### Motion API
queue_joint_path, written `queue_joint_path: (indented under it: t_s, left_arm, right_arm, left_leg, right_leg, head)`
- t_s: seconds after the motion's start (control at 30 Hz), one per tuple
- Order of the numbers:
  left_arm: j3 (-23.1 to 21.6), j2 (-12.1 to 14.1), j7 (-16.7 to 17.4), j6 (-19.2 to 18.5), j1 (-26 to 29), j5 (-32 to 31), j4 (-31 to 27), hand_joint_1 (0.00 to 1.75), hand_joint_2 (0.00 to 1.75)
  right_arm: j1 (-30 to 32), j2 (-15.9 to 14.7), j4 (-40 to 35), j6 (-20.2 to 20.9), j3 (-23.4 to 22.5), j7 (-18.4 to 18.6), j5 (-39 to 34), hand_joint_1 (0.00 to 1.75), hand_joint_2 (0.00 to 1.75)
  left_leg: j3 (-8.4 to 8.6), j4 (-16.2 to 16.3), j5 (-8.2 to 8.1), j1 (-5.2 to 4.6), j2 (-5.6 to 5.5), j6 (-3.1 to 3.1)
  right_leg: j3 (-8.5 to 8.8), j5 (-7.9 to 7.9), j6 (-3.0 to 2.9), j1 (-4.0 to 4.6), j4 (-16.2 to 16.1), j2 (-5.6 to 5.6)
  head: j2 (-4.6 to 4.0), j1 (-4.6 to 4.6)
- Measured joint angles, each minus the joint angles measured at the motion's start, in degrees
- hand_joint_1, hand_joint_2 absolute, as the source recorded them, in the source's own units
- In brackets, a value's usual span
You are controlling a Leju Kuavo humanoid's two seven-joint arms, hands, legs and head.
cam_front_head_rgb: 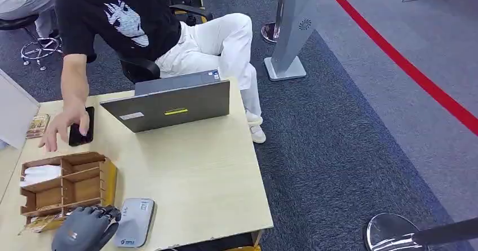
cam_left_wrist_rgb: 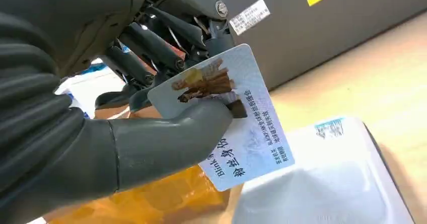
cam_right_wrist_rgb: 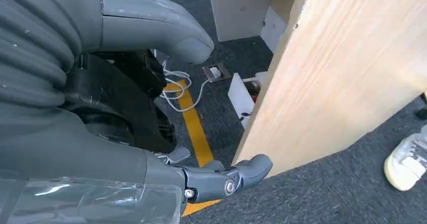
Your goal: Pass the card to the sensor for recognition and then transmit it.
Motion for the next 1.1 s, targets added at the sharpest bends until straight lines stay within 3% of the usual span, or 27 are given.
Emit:
queue_joint_path:
  t_s: [0.3,0.7,1.1]
  left_arm:
    - [0.3,0.0,0.9,3.8,-0.2,-0.4,-1.4,1.75,1.75]
    - [13.1,-4.2,-0.9,1.6,-4.7,0.7,-7.4,1.75,1.75]
    - [25.9,-5.7,-0.1,-1.2,-7.5,9.9,-7.3,1.75,1.75]
  right_arm:
    - [0.5,0.0,0.2,-2.1,0.1,0.1,-1.5,0.0,1.75]
    - [2.2,0.1,-1.2,-3.1,1.6,0.7,-1.9,0.0,1.75]
    - [3.2,0.1,-2.2,-2.8,2.5,1.4,-2.0,0.0,1.75]
  left_leg:
    - [0.01,0.0,0.0,0.0,0.0,0.0]
    - [0.03,0.0,0.05,0.01,-0.01,-0.04]
    - [0.0,0.0,0.05,0.02,0.0,-0.05]
  right_leg:
    - [-0.01,0.0,0.0,0.0,0.0,-0.01]
    - [0.01,0.04,-0.05,0.01,0.0,-0.03]
    - [0.0,0.04,-0.05,0.02,0.0,0.0]
  head:
    - [0.0,-0.02]
    - [0.0,-0.04]
    - [0.0,-0.04]
